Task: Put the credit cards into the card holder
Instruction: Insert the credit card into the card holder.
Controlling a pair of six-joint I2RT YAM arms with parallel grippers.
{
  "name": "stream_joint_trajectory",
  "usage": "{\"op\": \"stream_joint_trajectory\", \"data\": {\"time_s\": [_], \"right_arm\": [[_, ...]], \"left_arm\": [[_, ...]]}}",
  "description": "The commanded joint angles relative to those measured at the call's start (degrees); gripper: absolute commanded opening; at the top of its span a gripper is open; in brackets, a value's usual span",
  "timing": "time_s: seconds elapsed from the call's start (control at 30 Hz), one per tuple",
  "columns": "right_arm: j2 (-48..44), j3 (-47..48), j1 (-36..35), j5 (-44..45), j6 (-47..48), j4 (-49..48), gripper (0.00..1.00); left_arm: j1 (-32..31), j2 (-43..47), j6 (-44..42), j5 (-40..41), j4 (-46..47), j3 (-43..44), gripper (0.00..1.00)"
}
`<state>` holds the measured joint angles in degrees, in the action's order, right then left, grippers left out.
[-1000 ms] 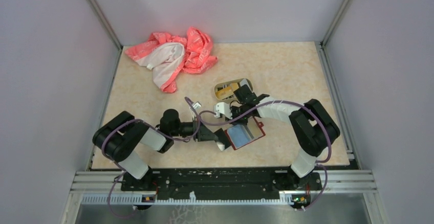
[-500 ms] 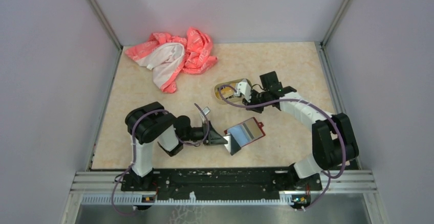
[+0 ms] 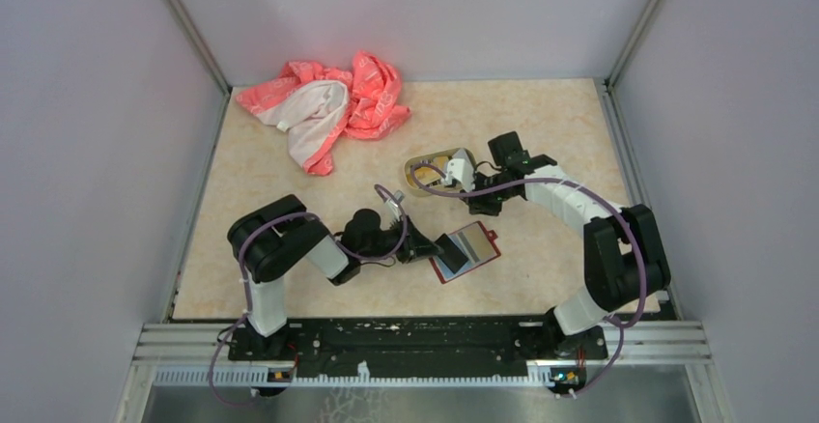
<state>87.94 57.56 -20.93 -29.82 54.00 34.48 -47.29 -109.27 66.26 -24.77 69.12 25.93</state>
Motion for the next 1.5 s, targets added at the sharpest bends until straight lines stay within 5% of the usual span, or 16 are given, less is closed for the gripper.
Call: {"op": "stream_joint_trajectory", "data": {"time_s": [0.0, 1.47], "right_arm": [[-0.3, 2.3, 0.0, -0.2, 1.3, 0.9, 0.08], [-0.1, 2.0, 0.0, -0.6, 1.4, 1.2, 0.08]], "left_arm": [[-0.5, 0.2, 0.2, 2.5, -3.8, 2.5, 0.00], [-2.4, -3.0, 2.3, 6.1, -11.0, 6.2, 0.00]]}}
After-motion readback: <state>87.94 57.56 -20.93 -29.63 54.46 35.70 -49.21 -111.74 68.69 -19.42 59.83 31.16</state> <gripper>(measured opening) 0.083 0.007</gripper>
